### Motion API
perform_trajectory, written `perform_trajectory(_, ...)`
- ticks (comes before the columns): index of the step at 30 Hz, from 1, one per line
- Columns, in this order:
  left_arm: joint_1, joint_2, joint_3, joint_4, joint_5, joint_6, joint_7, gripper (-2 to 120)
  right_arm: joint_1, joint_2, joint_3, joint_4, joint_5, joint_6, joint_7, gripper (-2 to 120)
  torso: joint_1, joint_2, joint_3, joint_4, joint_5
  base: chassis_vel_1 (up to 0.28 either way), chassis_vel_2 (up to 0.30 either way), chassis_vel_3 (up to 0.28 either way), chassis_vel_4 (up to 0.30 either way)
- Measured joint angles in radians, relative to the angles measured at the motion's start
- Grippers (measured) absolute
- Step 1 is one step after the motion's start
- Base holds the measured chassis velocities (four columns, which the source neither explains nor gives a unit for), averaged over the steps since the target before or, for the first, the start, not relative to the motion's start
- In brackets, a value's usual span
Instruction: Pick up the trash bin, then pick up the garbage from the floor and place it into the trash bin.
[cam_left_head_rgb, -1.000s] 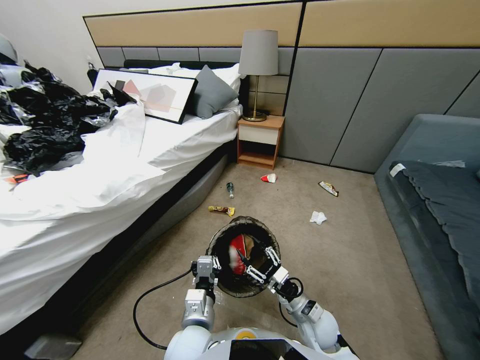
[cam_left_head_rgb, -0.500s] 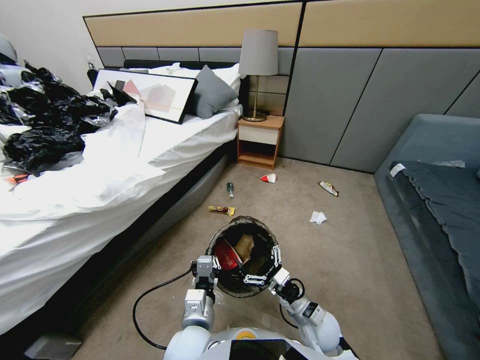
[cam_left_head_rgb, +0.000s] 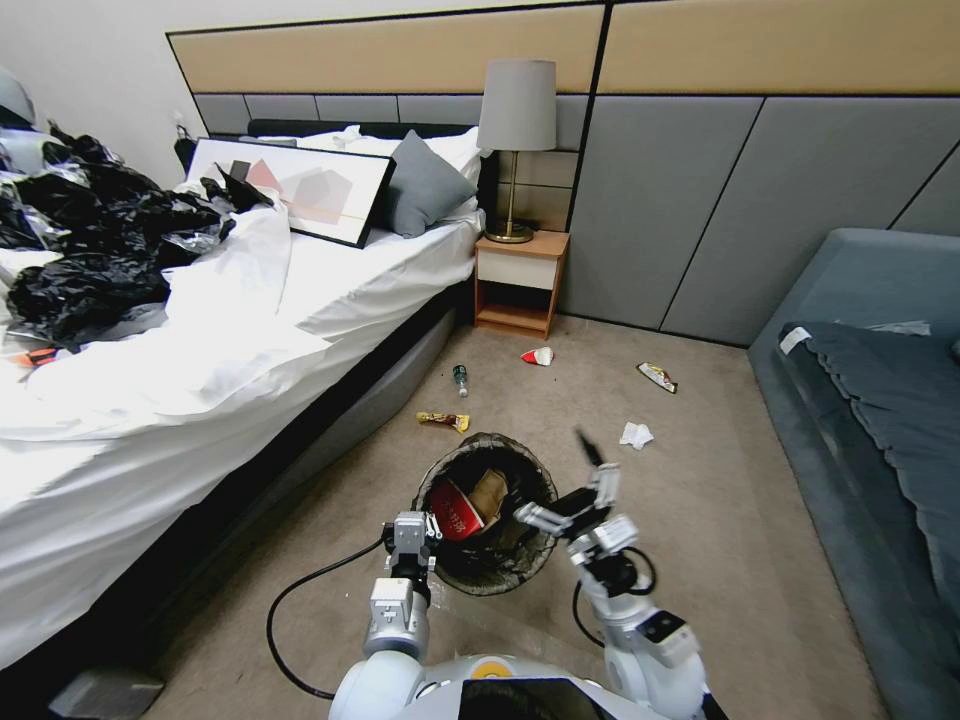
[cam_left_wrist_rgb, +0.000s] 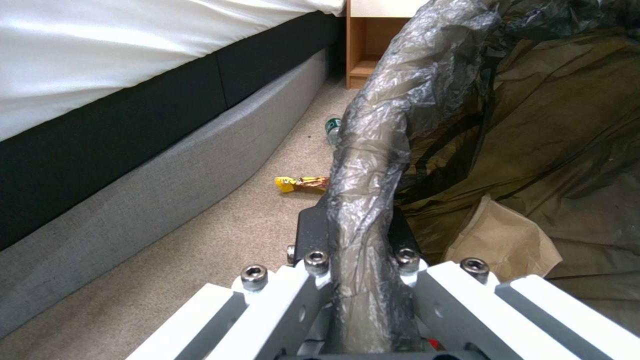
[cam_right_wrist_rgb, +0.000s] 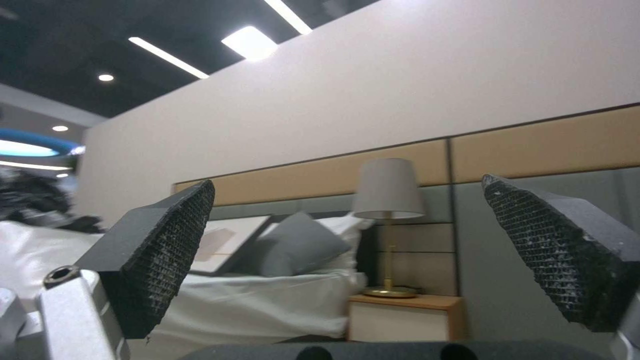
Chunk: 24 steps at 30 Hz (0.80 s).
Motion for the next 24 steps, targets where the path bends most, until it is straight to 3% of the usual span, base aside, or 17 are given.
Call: perform_trajectory(24, 0.005, 0.005, 0.004, -0.01, -0.006, 0.001, -0.002, 0, -0.036, 0.06, 0.09, -0.171, 0.039, 0.112, 0.024, 100, 0.0, 0.0, 0.0, 0.0001, 0.0001, 0.0, 0.0, 0.0, 0.0)
